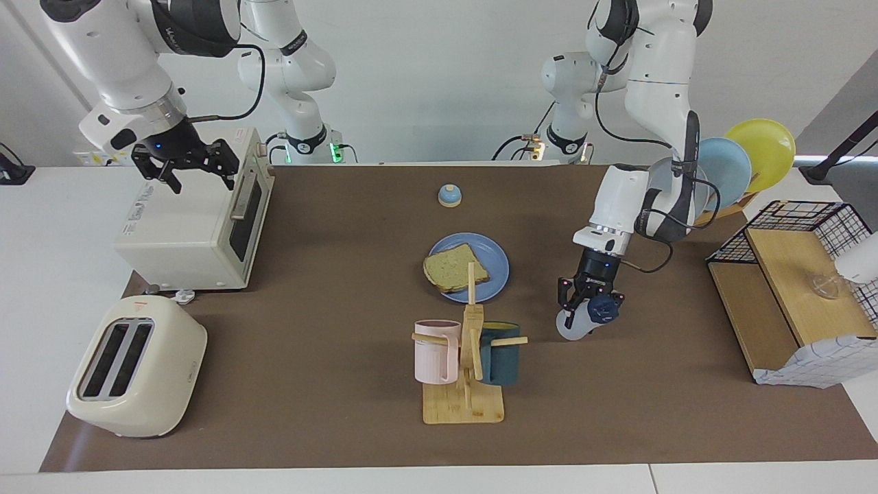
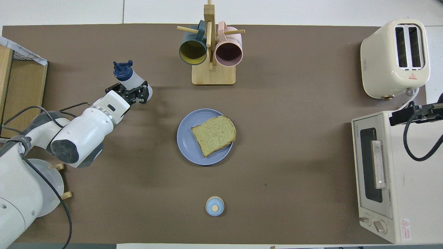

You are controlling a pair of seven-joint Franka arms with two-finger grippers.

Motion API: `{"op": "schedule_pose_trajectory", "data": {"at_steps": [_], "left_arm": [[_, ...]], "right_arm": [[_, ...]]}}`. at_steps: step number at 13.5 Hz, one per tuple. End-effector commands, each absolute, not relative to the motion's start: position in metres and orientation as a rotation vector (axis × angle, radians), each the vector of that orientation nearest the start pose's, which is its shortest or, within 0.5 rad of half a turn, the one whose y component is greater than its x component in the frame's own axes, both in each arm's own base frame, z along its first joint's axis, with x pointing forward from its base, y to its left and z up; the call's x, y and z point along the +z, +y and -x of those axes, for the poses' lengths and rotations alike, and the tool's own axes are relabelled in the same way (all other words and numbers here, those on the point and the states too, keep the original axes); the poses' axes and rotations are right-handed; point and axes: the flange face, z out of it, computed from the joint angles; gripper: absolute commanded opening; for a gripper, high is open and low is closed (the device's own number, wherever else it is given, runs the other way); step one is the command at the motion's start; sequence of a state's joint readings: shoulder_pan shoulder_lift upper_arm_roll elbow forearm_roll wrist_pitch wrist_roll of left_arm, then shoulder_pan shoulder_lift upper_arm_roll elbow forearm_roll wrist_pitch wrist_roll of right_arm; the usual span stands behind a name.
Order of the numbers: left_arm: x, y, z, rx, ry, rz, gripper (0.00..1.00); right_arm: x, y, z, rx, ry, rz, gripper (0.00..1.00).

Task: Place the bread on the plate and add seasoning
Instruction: 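Lower the white bottle upright onto the table with the left gripper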

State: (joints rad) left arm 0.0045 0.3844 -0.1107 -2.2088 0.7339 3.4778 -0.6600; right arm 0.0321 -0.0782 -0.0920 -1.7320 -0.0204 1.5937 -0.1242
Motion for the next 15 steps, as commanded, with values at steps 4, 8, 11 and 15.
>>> {"op": "schedule_pose_trajectory", "data": {"at_steps": [4, 8, 11, 15], "left_arm": [[0.28, -0.133, -0.571, -1.306, 0.446, 3.105, 0.0], [0.279, -0.131, -0.57, -1.301, 0.472, 3.098, 0.0], [0.274, -0.117, -0.567, -1.274, 0.56, 3.065, 0.0], [0.271, -0.108, -0.566, -1.259, 0.608, 3.044, 0.0]], "right_arm": [[0.593, -0.037, -0.526, 0.108, -0.077, 3.143, 1.0], [0.593, -0.037, -0.526, 0.108, -0.077, 3.143, 1.0], [0.593, -0.037, -0.526, 0.108, -0.077, 3.143, 1.0], [0.593, -0.037, -0.526, 0.108, -0.079, 3.143, 1.0]]}}
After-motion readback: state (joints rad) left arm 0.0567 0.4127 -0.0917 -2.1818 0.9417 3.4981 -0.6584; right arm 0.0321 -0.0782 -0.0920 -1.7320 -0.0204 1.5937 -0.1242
